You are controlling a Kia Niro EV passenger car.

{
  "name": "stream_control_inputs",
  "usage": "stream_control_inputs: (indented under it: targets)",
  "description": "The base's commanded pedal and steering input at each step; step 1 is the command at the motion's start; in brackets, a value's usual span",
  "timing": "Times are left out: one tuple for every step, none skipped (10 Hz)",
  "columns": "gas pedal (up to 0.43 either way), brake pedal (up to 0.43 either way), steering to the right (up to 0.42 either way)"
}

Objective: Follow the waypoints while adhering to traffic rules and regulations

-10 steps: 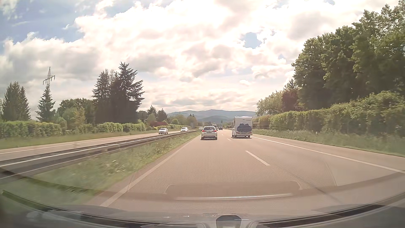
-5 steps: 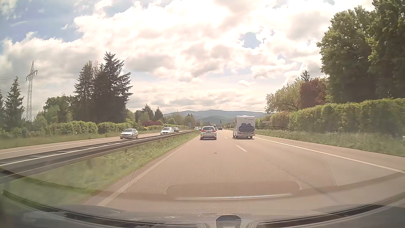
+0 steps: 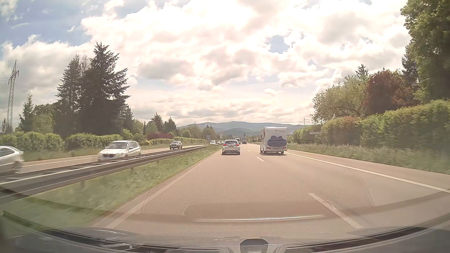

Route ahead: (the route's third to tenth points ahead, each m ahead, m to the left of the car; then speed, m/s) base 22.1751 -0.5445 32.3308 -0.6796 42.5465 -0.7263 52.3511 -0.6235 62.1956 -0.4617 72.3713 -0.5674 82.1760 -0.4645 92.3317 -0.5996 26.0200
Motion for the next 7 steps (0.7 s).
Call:
stream_control_inputs:
  targets:
    - [0.189, 0.0, 0.002]
    - [0.189, 0.0, 0.002]
    - [0.189, 0.0, 0.002]
    - [0.189, 0.0, 0.002]
    - [0.189, 0.0, 0.002]
    - [0.189, 0.0, 0.002]
    - [0.189, 0.0, 0.002]
